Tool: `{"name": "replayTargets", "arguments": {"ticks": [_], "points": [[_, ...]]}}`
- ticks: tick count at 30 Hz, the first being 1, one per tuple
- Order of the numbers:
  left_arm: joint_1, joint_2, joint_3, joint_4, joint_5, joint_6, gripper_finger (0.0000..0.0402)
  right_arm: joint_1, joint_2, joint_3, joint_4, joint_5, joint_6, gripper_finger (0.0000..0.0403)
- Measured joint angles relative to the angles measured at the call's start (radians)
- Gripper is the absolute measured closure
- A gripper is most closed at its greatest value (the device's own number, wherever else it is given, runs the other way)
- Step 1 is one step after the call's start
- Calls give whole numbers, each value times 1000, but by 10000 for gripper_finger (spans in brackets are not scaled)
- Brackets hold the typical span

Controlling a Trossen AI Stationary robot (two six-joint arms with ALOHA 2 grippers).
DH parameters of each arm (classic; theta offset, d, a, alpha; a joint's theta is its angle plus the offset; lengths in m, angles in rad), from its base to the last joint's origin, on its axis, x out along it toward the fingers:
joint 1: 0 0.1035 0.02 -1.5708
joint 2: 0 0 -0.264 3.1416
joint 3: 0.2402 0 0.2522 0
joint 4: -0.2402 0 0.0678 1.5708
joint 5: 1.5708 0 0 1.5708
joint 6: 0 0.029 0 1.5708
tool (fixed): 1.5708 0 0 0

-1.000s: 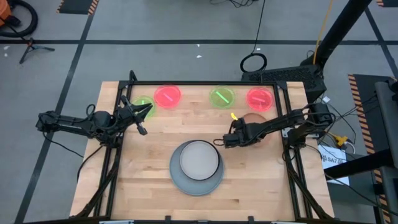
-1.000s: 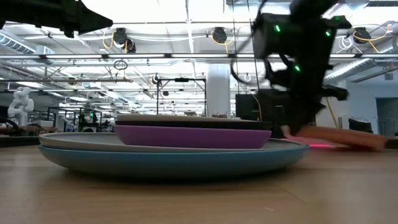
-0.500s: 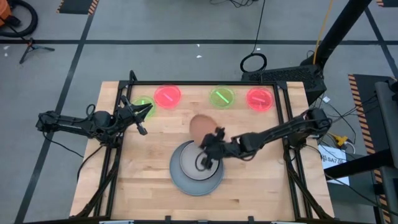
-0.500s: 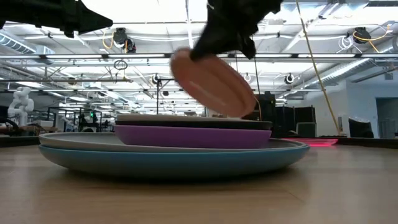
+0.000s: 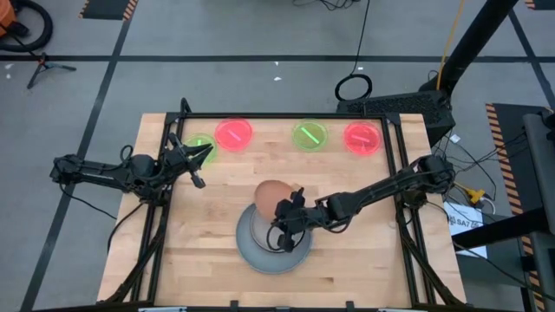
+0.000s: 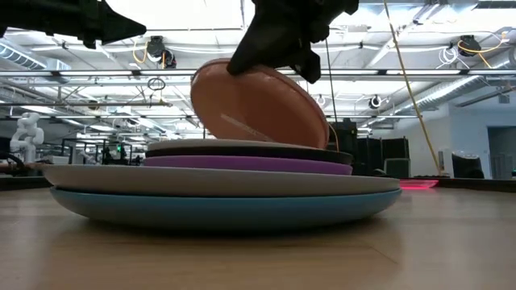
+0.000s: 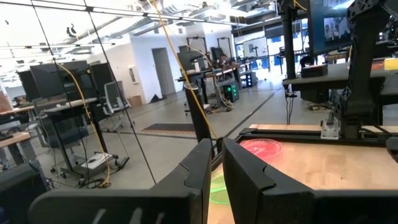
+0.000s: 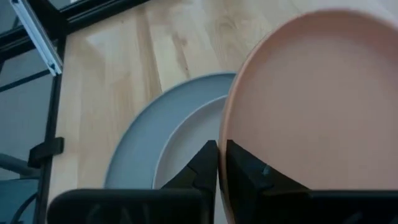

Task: Stack plastic plates
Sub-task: Stack the brown plate on top of the white plate

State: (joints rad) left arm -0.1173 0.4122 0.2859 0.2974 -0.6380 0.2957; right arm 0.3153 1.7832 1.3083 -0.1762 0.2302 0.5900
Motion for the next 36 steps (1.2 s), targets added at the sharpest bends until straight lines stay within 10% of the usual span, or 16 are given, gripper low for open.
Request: {"name": "replayTargets", "arguments": {"ticks": [15, 22, 36], "points": [[0, 0, 0, 0, 0, 7, 353, 26, -1, 0, 1, 9, 1, 320], [0, 0, 0, 0, 0, 7, 353, -20, 16, 0, -24, 217, 16, 319], [1, 0, 0, 0, 0, 17, 353, -57, 132, 0, -149, -139, 131, 334]]}}
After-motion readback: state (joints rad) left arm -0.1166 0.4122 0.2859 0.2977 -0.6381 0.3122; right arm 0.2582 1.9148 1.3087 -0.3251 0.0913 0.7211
